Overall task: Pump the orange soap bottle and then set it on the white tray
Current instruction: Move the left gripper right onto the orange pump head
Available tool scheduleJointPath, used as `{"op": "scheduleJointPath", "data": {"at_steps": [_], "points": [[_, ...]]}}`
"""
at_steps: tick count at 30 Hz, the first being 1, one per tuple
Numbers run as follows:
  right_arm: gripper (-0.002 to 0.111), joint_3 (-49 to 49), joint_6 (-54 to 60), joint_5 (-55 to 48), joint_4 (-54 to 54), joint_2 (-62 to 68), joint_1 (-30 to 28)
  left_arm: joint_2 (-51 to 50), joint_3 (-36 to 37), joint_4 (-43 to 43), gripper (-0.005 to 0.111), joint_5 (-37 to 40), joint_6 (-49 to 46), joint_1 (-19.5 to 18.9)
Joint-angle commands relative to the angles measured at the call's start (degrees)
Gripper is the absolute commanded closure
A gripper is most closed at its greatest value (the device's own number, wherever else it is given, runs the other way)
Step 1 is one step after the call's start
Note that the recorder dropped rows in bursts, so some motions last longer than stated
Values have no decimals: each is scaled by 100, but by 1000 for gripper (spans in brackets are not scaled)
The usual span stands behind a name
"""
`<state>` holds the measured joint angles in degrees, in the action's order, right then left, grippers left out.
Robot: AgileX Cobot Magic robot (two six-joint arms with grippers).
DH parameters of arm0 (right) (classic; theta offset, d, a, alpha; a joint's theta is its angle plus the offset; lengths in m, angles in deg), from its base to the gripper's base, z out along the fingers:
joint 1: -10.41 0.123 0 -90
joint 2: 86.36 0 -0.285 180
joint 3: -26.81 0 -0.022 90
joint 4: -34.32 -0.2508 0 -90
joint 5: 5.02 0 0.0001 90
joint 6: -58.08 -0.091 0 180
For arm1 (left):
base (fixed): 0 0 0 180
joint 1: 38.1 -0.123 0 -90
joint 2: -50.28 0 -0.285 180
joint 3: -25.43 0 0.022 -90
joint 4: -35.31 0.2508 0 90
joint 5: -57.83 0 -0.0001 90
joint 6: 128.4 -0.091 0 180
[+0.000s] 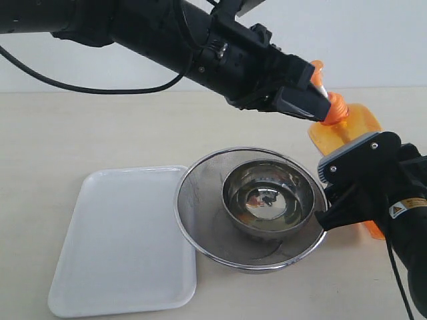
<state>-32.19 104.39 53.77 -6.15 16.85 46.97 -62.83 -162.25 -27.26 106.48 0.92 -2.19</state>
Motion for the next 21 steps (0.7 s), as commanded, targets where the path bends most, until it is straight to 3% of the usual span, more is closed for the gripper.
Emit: {"op": "scheduleJointPath", "data": {"at_steps": [1, 11, 21], "points": [[106, 9, 21, 273, 76, -49, 11, 4, -49, 287, 79, -197, 99, -17], [106, 9, 32, 272, 104, -49, 11, 4, -49, 368, 79, -277, 229, -122], [106, 9, 147, 248, 87, -49, 11, 577, -49, 307, 79, 488, 271, -431]]}}
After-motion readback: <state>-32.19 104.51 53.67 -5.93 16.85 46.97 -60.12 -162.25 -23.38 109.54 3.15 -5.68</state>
